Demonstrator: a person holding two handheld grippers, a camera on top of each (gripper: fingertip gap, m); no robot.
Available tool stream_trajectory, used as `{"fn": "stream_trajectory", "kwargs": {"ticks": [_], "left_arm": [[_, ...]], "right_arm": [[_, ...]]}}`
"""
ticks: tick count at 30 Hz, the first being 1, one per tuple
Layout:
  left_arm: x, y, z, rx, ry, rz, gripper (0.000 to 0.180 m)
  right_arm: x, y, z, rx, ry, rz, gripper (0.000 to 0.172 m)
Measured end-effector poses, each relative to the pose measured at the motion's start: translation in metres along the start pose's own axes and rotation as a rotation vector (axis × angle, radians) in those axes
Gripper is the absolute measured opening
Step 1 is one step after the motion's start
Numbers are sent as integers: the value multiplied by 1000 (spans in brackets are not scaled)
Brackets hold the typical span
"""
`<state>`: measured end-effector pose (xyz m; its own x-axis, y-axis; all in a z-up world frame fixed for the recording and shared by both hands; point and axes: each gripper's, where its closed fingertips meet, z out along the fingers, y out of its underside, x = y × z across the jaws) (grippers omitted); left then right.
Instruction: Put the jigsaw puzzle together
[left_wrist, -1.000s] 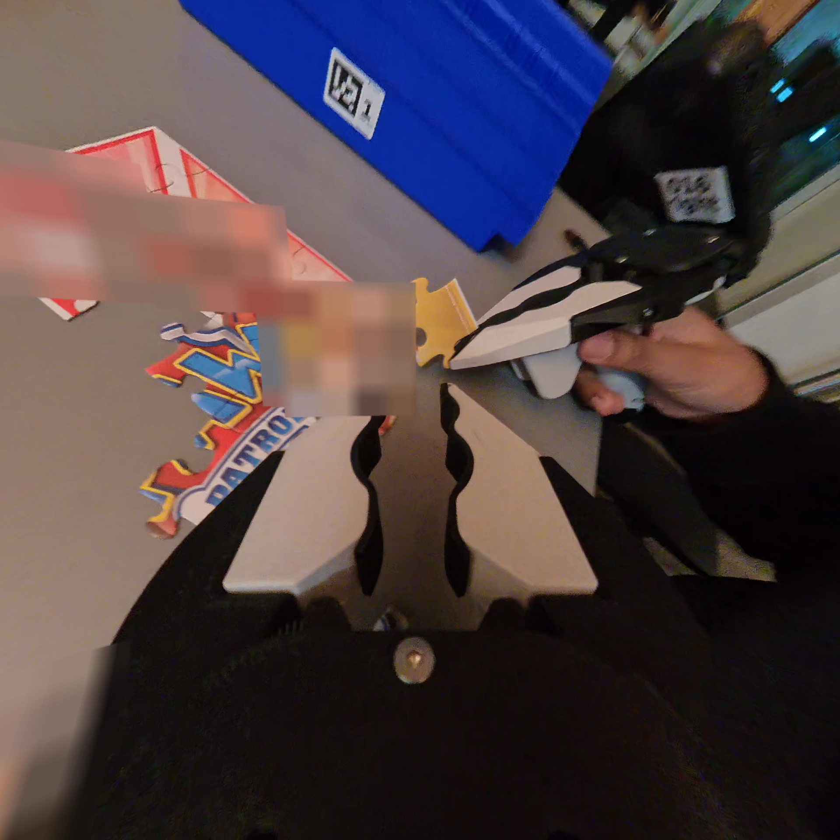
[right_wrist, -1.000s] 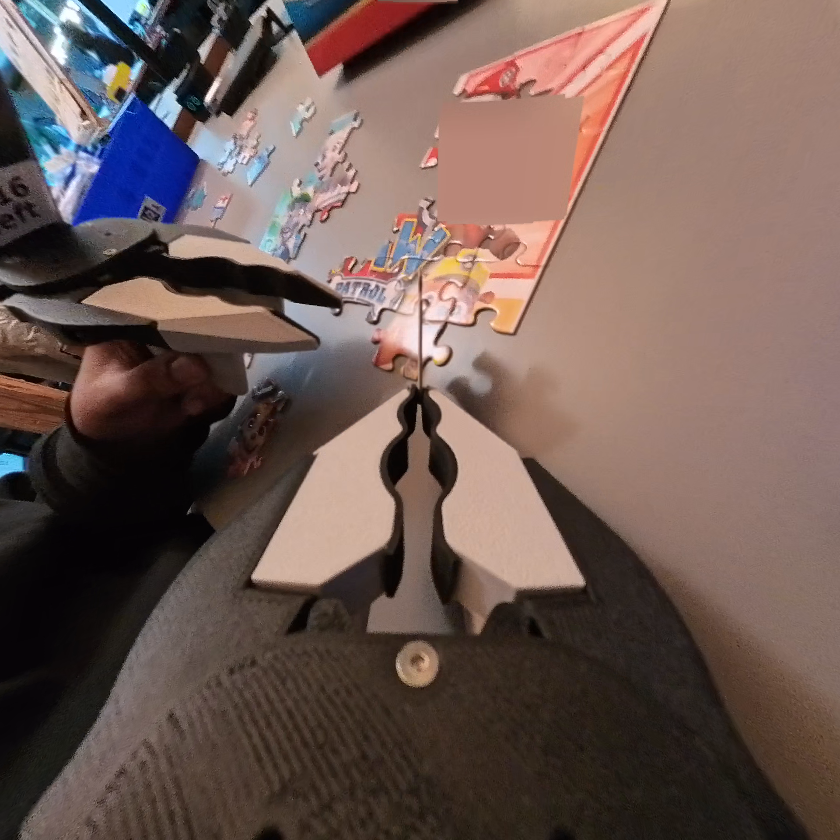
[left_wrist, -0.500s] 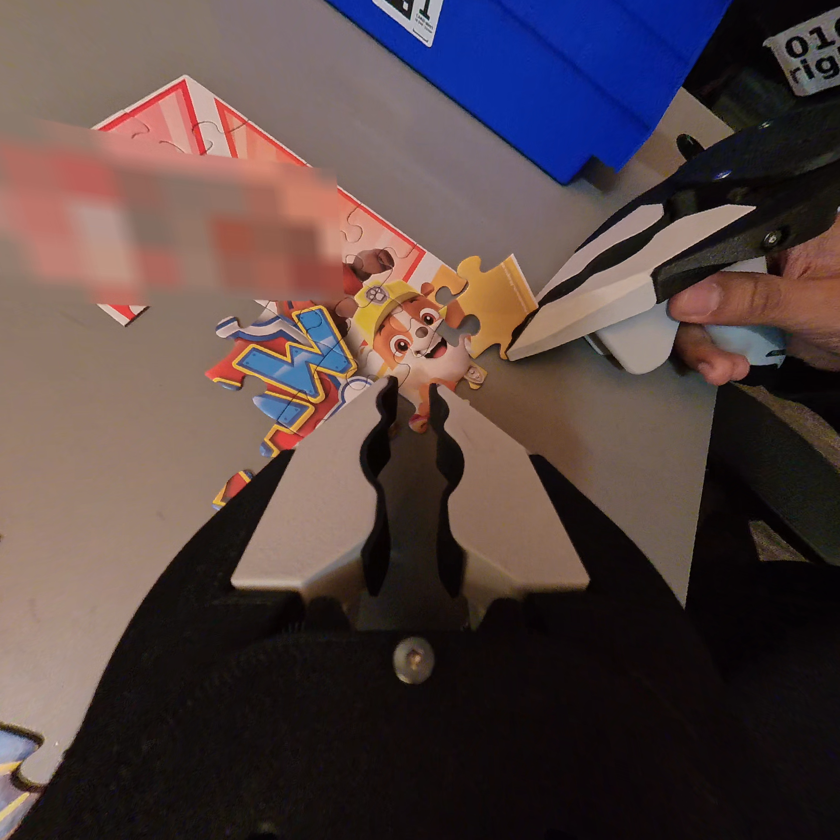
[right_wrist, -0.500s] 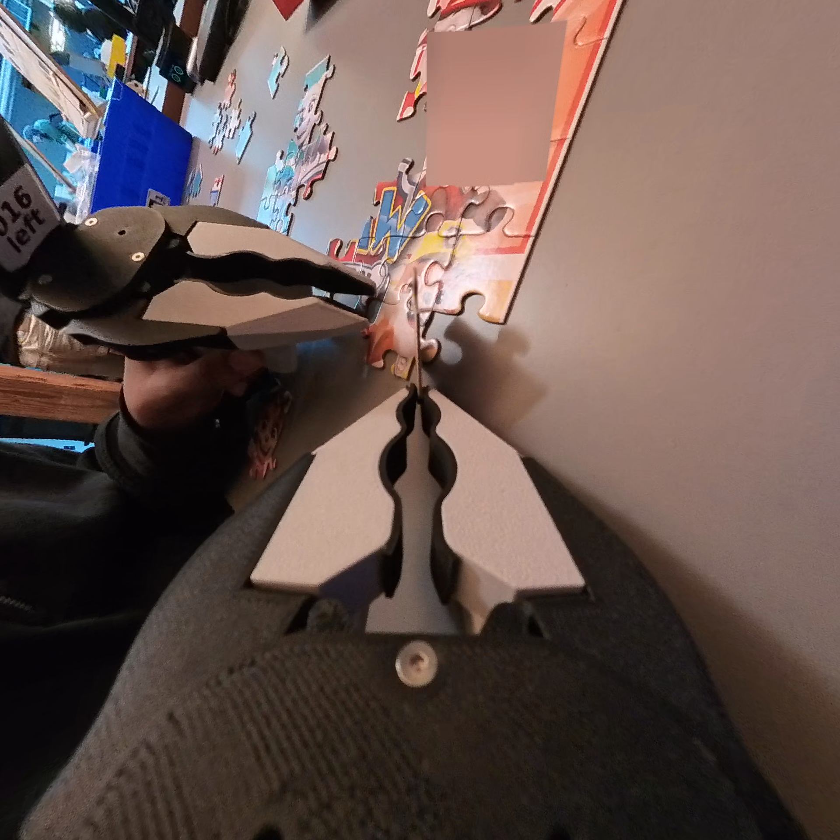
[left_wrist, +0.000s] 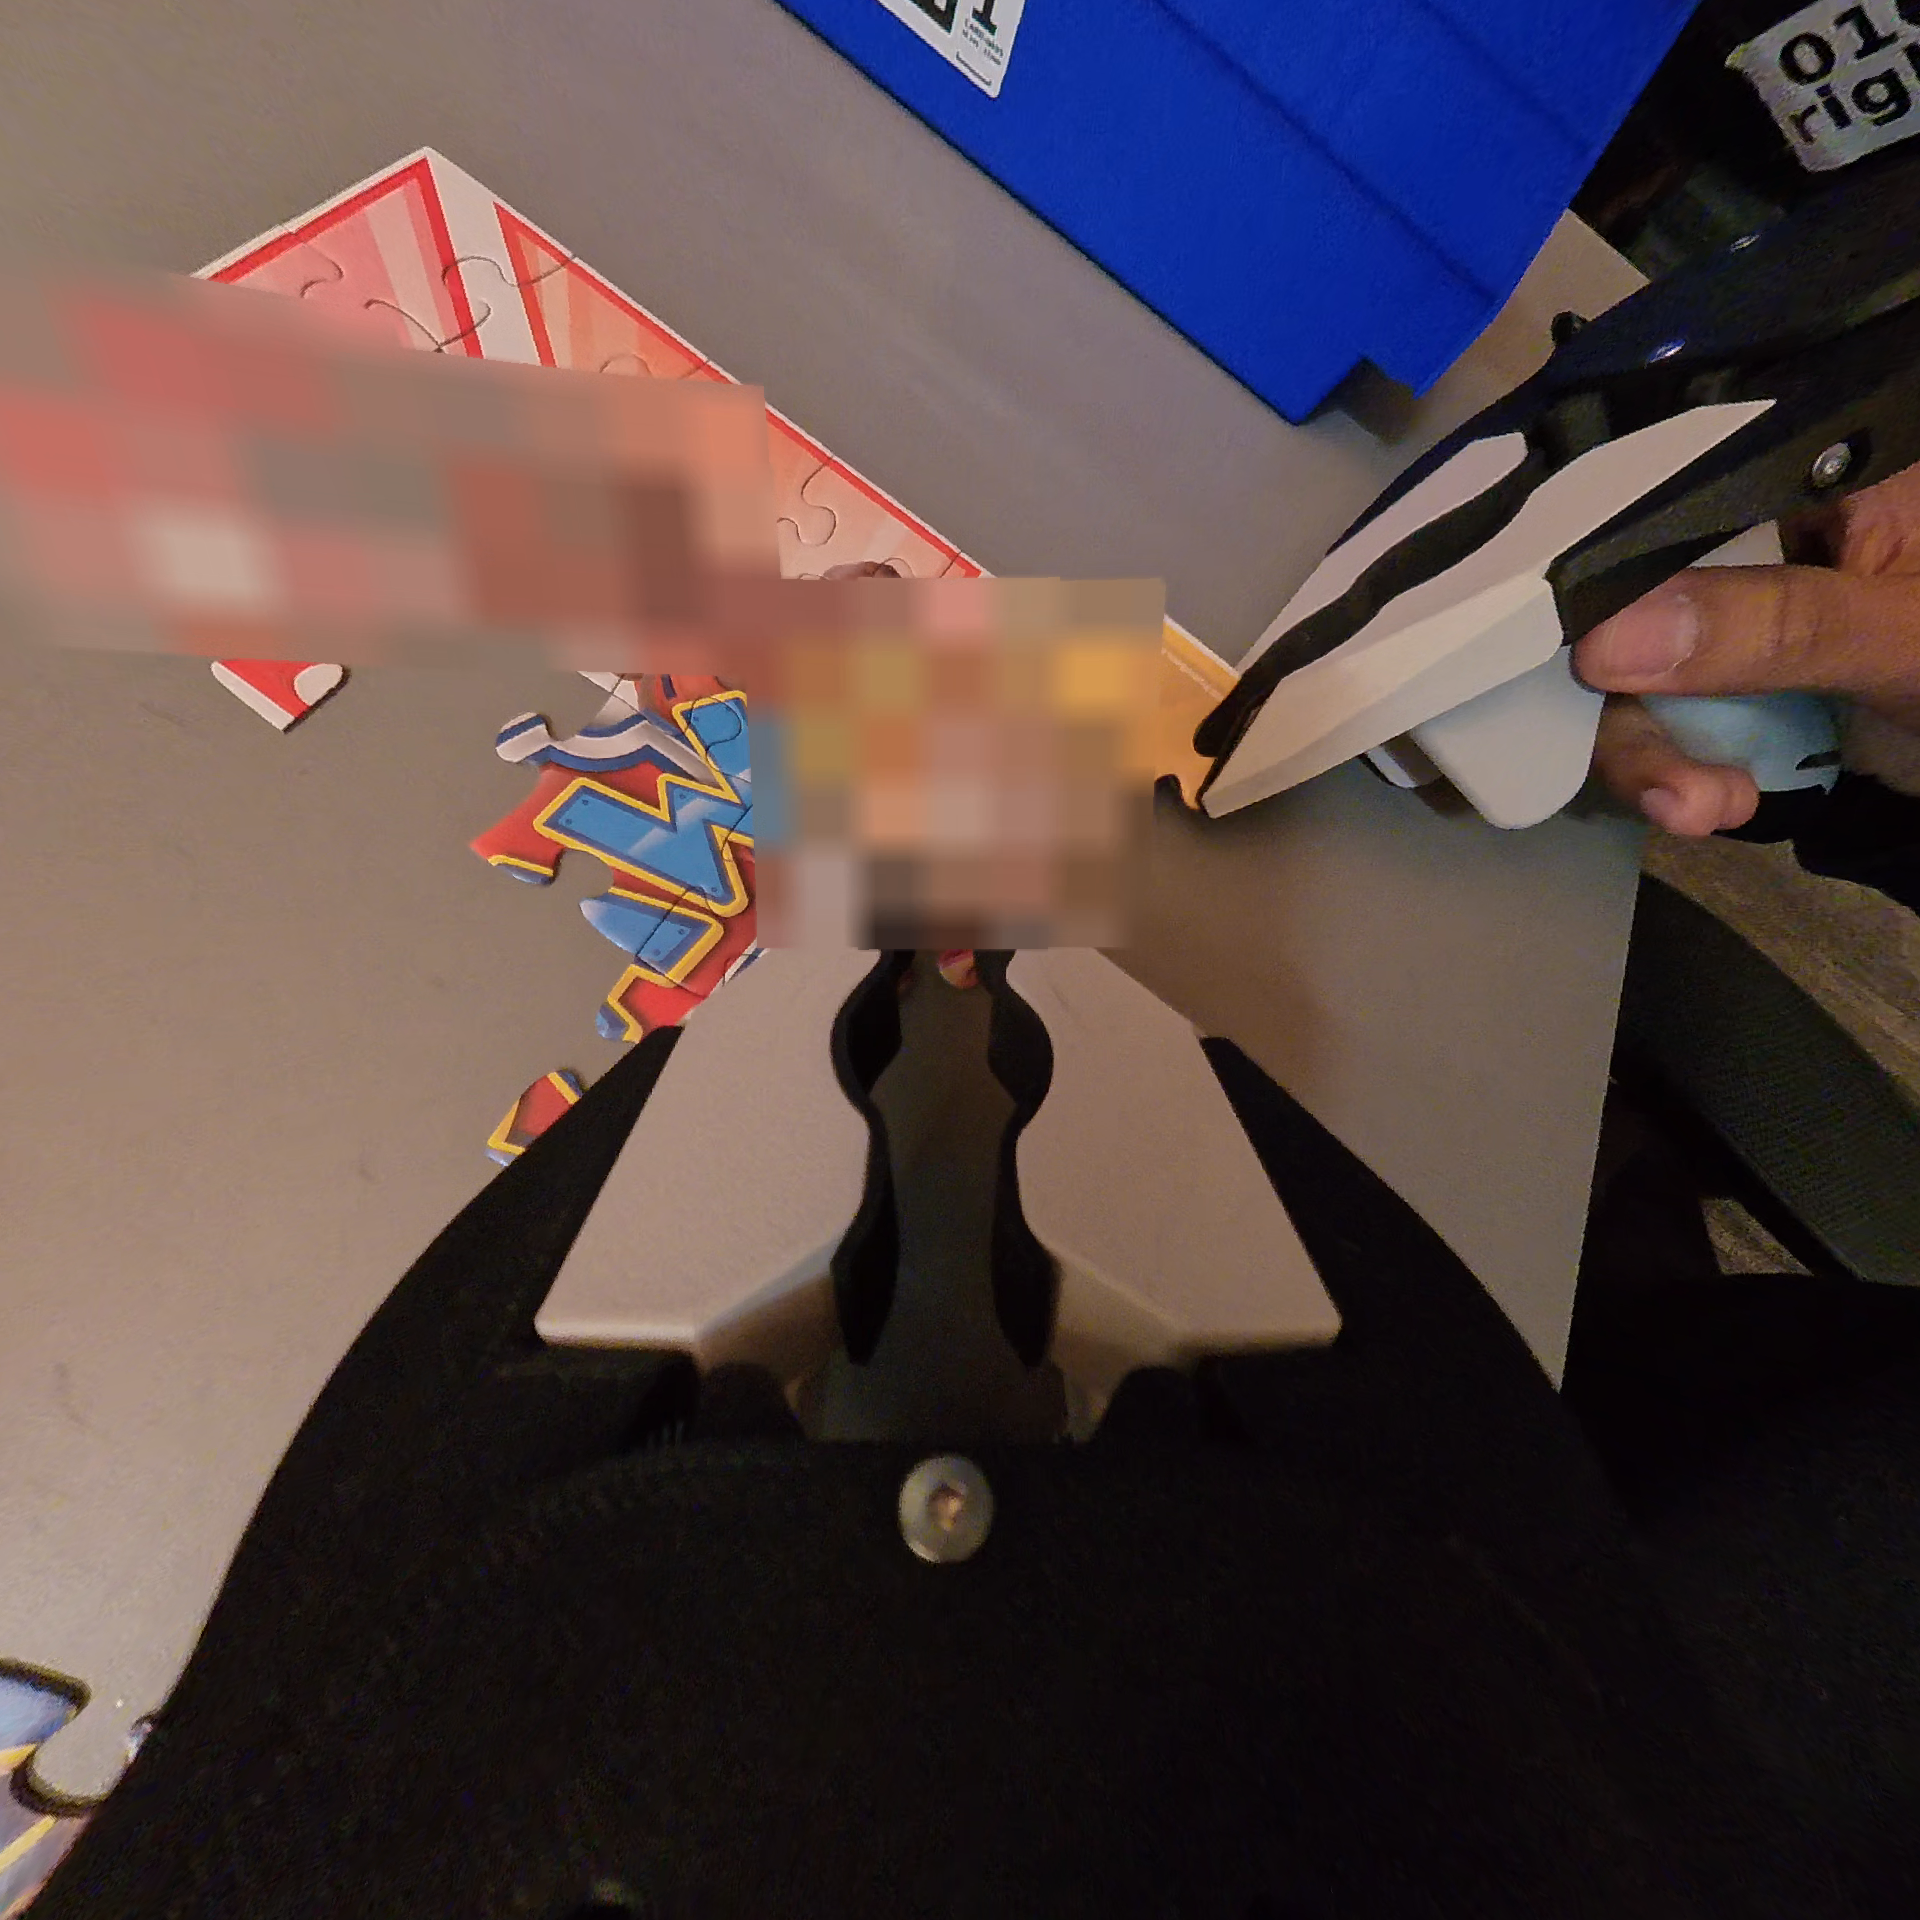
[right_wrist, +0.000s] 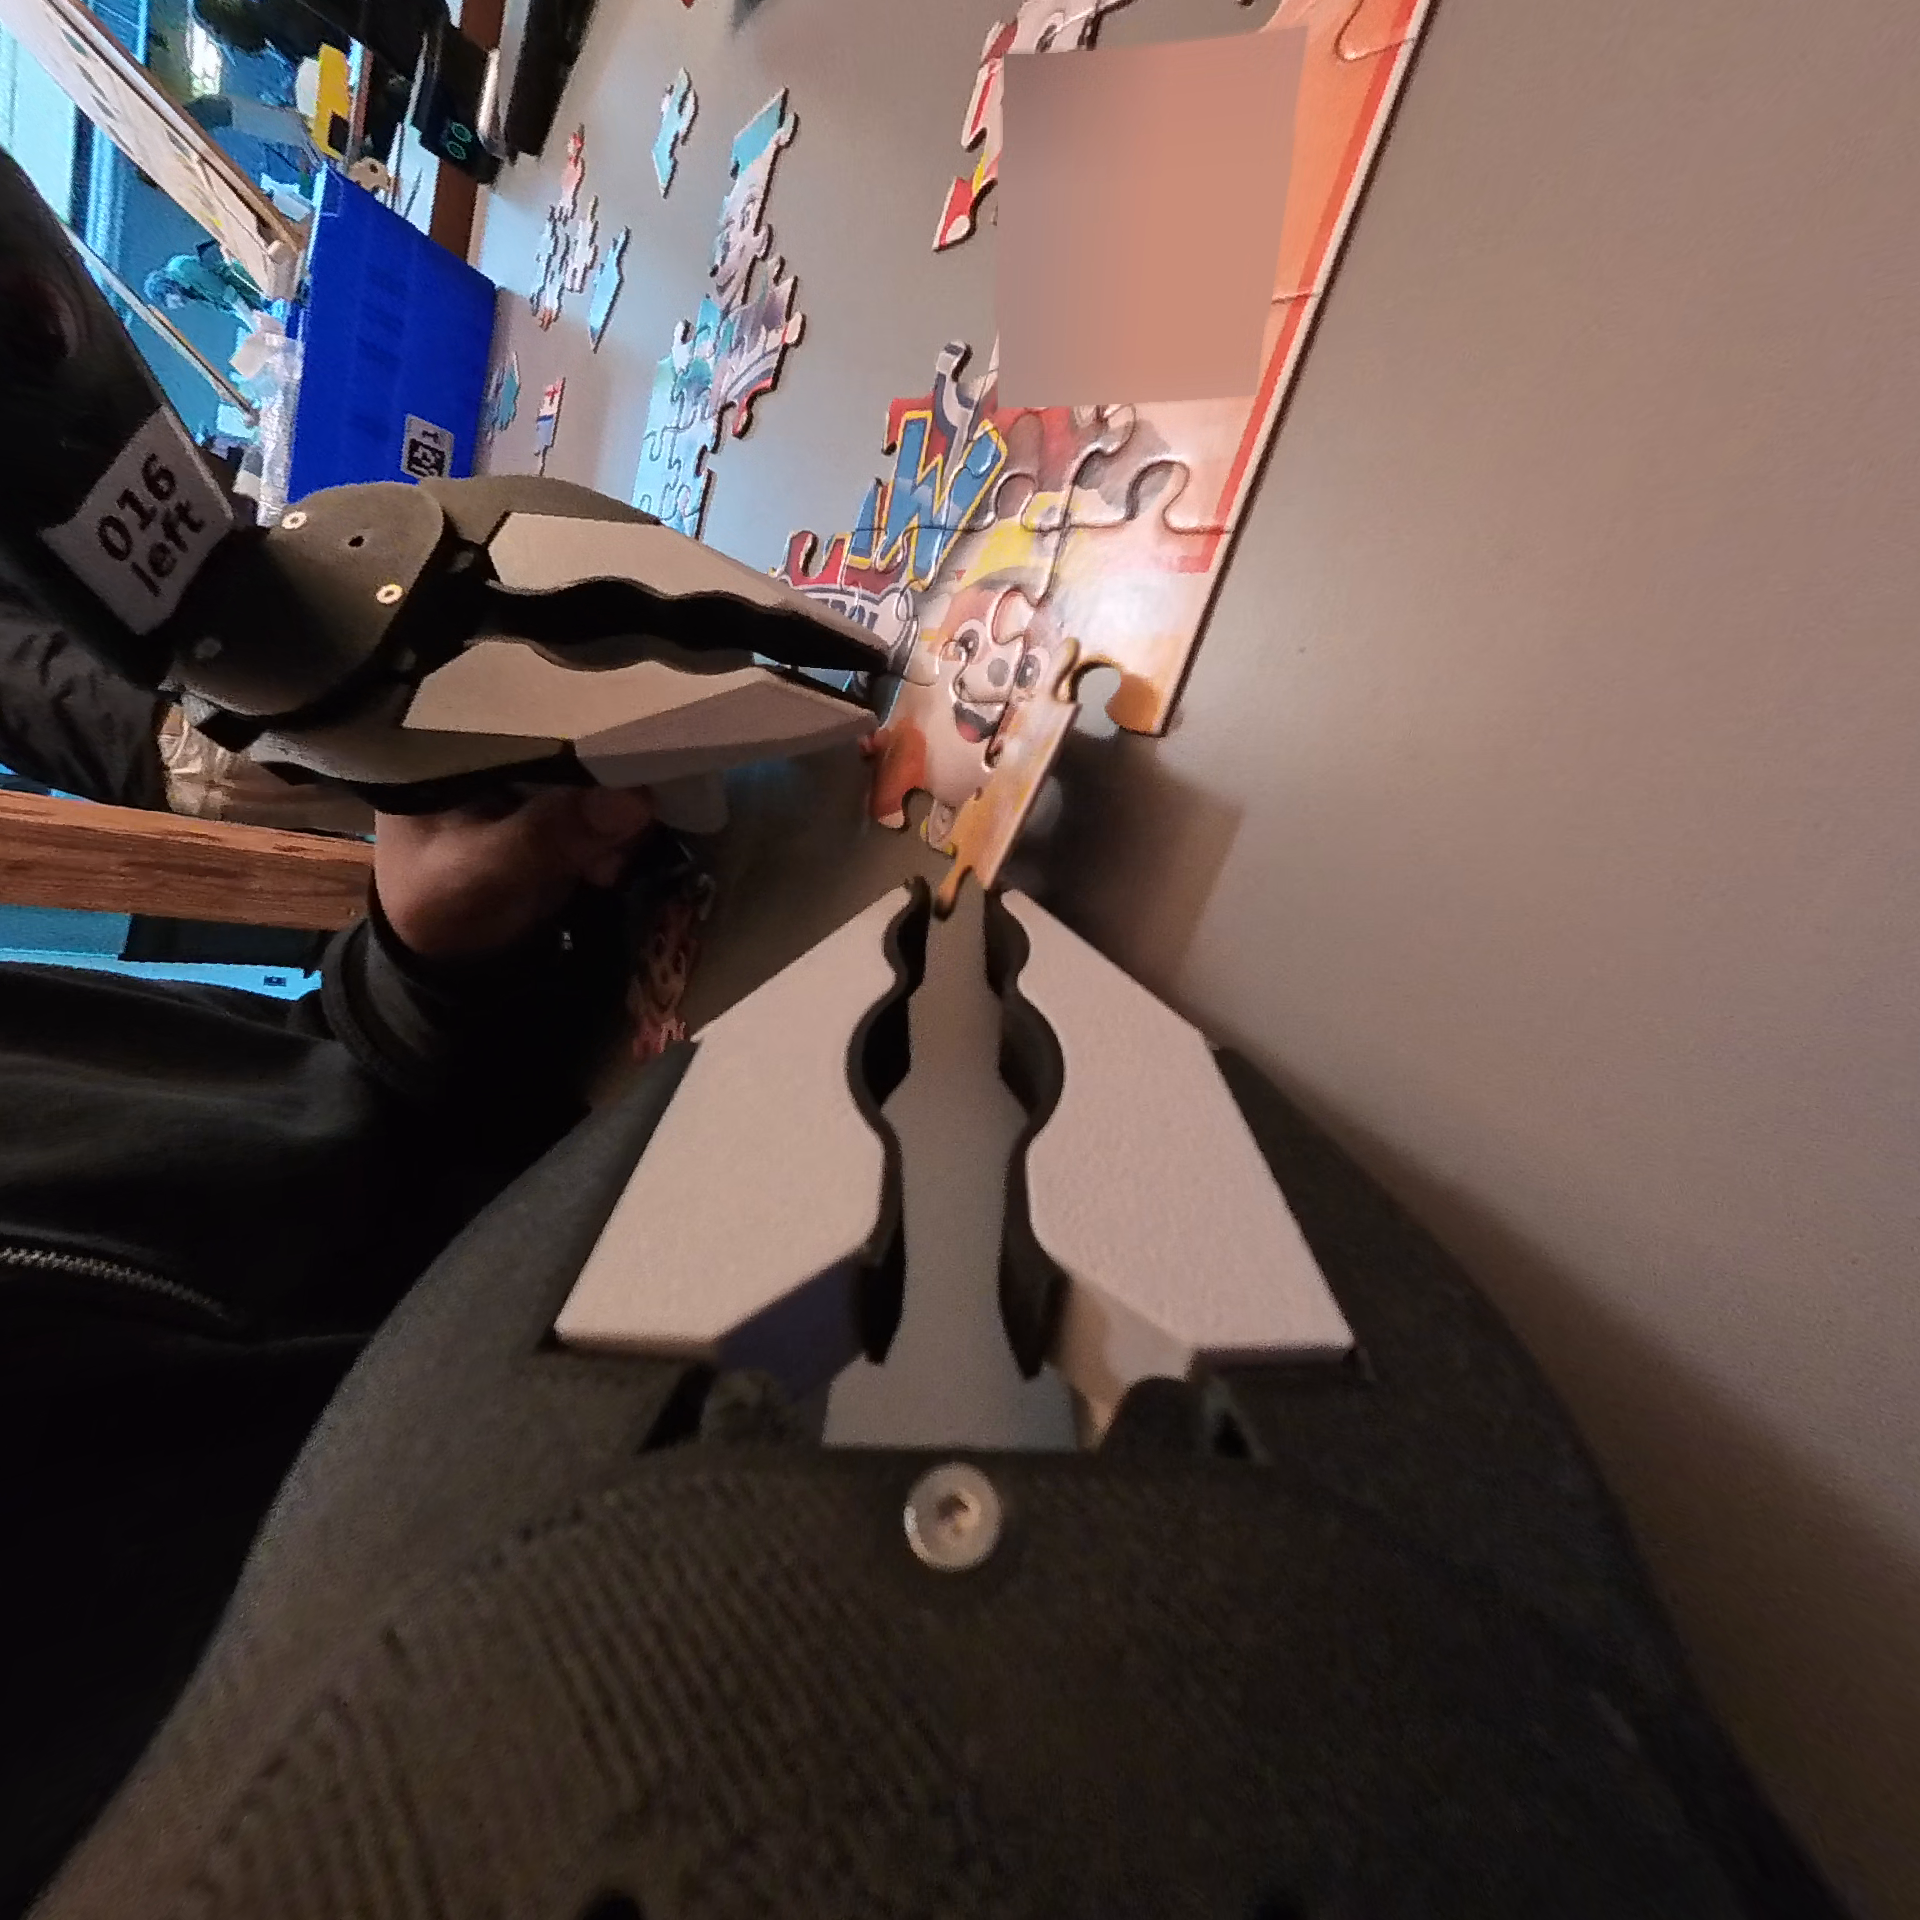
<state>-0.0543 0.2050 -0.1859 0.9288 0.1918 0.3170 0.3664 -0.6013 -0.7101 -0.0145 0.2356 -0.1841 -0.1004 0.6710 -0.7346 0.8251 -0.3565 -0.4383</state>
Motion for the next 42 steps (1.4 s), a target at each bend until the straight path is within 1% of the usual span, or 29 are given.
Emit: {"fn": "stream_trajectory", "kwargs": {"ticks": [5,12,19,26,30,33,35,36,37,39,42], "left_arm": [[0,0,0,-1,4,-7,6],[0,1,1,-8,2,-7,7],[0,2,1,-11,4,-6,7],[0,3,2,-15,5,-10,6],[0,2,1,-13,6,-12,6],[0,2,1,-13,8,-15,6],[0,3,2,-15,7,-12,7],[0,3,2,-16,5,-9,7],[0,3,2,-18,3,-6,7],[0,3,2,-19,-2,-1,7],[0,3,2,-19,-3,-3,6]], "right_arm": [[2,1,0,6,14,-12,11],[0,3,-1,-4,8,-23,2],[0,2,1,-14,9,-31,3],[-3,4,-3,-25,9,-40,20],[-3,7,-11,-41,16,-21,27],[-11,9,-16,-28,-7,-26,27],[-20,6,-15,-7,-13,-95,26],[-22,4,-13,3,9,-157,25],[-22,1,-11,12,51,-234,27],[-16,-6,-6,29,176,-406,36],[-3,-12,0,13,342,-597,37]]}}
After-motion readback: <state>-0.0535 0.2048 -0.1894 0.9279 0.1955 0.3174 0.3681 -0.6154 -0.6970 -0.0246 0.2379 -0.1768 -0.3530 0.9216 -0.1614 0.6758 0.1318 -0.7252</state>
